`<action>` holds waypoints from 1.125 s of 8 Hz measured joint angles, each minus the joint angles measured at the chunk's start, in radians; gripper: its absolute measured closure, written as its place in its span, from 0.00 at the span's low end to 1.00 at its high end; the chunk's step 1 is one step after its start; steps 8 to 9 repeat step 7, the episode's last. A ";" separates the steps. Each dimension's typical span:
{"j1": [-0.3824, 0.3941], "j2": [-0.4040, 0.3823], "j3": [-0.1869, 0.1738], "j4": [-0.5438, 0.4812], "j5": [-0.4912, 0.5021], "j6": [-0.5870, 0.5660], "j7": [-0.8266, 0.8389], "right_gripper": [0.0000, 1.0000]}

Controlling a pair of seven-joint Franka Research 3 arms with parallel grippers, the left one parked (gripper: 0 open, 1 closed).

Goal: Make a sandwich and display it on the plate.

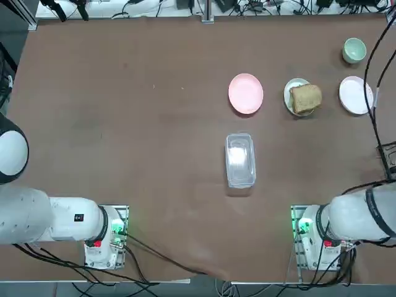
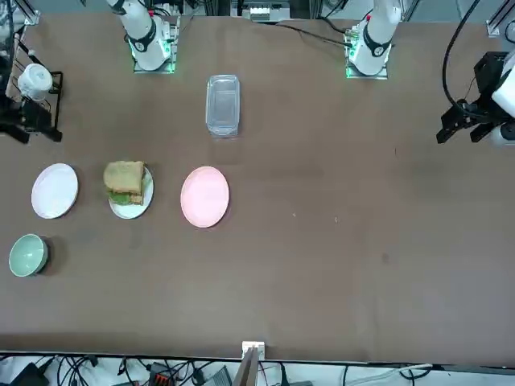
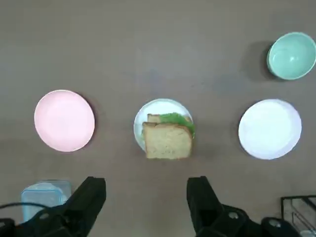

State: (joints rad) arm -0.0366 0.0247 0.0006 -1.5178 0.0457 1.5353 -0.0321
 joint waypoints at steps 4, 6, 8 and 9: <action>-0.010 -0.073 0.018 -0.080 -0.021 0.039 0.001 0.00; -0.010 -0.088 0.042 -0.098 -0.049 0.051 0.003 0.00; -0.010 -0.089 0.045 -0.099 -0.053 0.056 0.003 0.00; -0.010 -0.089 0.045 -0.099 -0.053 0.056 0.003 0.00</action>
